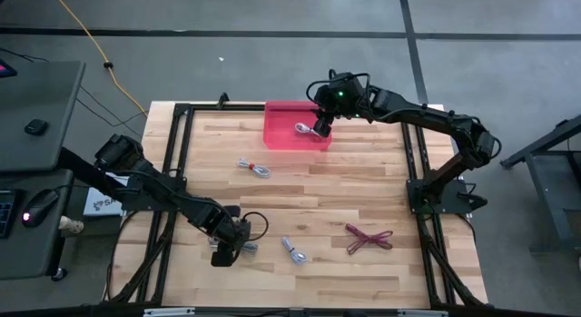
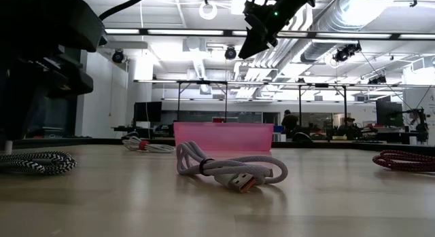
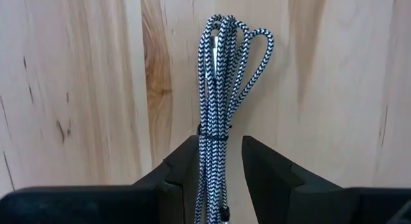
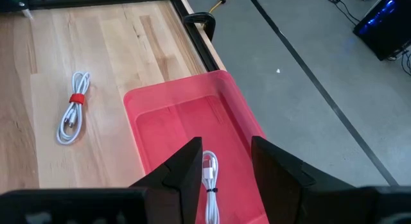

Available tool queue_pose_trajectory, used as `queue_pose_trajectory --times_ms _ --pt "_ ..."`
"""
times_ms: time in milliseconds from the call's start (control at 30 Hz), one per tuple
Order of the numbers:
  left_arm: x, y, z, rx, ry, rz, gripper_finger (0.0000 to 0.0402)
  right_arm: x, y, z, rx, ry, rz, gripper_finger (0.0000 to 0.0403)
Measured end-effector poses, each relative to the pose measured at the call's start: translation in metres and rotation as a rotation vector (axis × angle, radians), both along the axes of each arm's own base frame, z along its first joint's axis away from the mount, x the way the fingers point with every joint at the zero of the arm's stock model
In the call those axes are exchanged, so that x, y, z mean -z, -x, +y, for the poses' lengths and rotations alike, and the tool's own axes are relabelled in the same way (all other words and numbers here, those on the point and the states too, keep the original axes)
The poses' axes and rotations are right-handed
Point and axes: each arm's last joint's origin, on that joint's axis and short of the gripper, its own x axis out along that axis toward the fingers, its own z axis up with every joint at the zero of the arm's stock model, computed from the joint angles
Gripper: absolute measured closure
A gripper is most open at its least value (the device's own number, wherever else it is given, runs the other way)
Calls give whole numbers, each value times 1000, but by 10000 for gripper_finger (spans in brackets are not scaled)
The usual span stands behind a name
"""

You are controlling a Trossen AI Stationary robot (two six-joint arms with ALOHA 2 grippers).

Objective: Pick and place USB-C Cables
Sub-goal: Put the gray charger cable into the pink bin

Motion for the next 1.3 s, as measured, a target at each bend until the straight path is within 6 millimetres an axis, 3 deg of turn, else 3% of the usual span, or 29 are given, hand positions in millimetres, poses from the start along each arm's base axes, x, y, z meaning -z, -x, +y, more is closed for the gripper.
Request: queue_pose_trajectory --times_ms 167,433,700,1000,1167,1300 --pt "1 0 -1 4 -9 1 302 0 0 0 -2 -4 -2 276" --pt "24 -3 -3 23 -57 79 302 0 0 0 -2 -4 -2 276" --pt "33 -5 -4 20 -102 102 306 0 0 0 -2 -4 -1 276" --pt "34 -5 -3 73 -157 85 393 0 0 0 -2 -3 -1 276" --pt "24 -4 -2 81 -182 35 398 0 0 0 -3 -3 -1 276" --pt "-6 -9 5 61 -263 -88 400 0 0 0 -3 -2 -4 276"
